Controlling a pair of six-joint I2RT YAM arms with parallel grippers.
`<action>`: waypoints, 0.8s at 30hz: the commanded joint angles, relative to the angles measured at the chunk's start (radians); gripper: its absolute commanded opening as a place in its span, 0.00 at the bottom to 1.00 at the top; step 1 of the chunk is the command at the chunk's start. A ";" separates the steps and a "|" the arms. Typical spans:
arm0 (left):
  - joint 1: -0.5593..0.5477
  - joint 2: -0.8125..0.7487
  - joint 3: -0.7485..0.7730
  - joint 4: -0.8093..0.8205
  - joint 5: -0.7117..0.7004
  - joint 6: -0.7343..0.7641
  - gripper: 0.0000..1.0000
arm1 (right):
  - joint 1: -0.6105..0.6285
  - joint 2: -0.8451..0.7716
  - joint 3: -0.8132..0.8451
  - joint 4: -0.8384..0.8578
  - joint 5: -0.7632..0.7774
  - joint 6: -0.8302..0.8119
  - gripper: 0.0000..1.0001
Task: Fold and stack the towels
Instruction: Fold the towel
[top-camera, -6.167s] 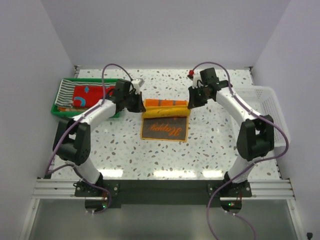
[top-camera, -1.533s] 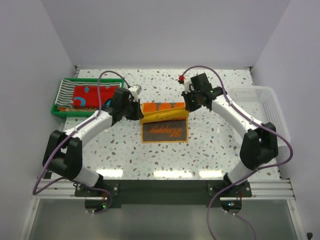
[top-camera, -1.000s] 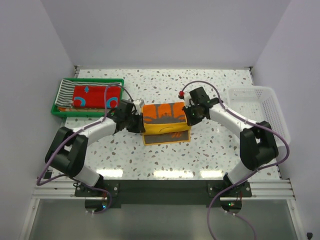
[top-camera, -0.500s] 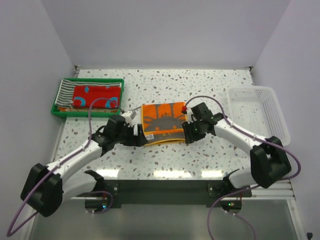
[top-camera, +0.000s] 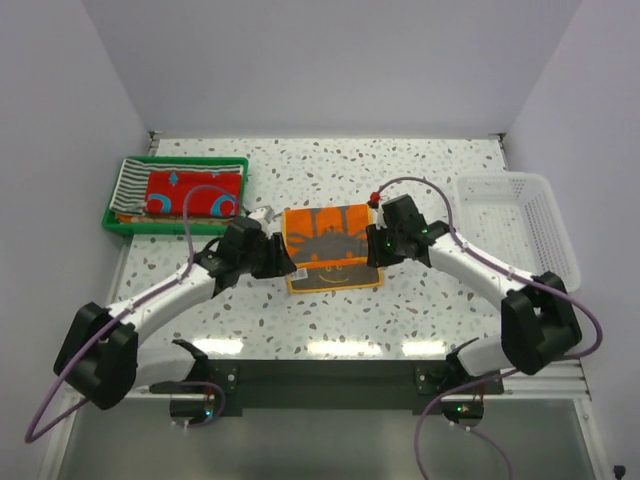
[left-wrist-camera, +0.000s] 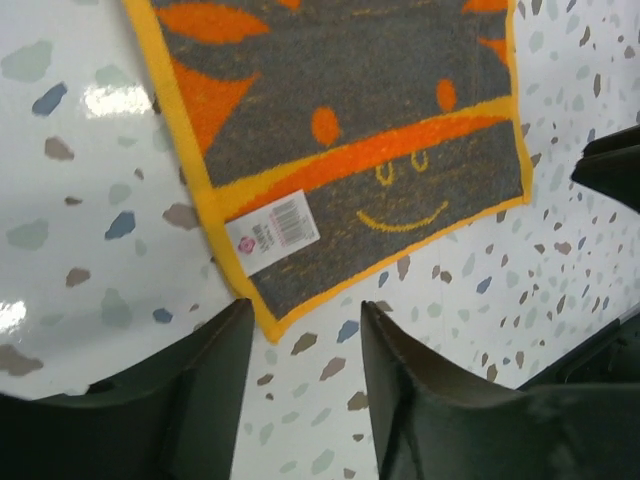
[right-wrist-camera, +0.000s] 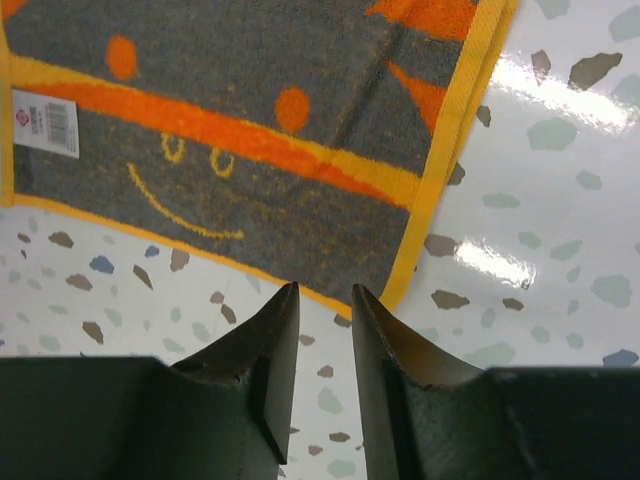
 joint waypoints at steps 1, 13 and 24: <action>-0.023 0.096 0.128 0.072 -0.011 0.021 0.48 | -0.004 0.100 0.058 0.093 0.028 0.054 0.31; -0.054 0.326 0.070 0.106 0.014 0.047 0.35 | -0.004 0.171 -0.066 0.111 0.038 0.123 0.27; -0.129 0.109 -0.162 0.014 -0.022 -0.055 0.33 | 0.007 -0.022 -0.281 -0.008 -0.028 0.181 0.29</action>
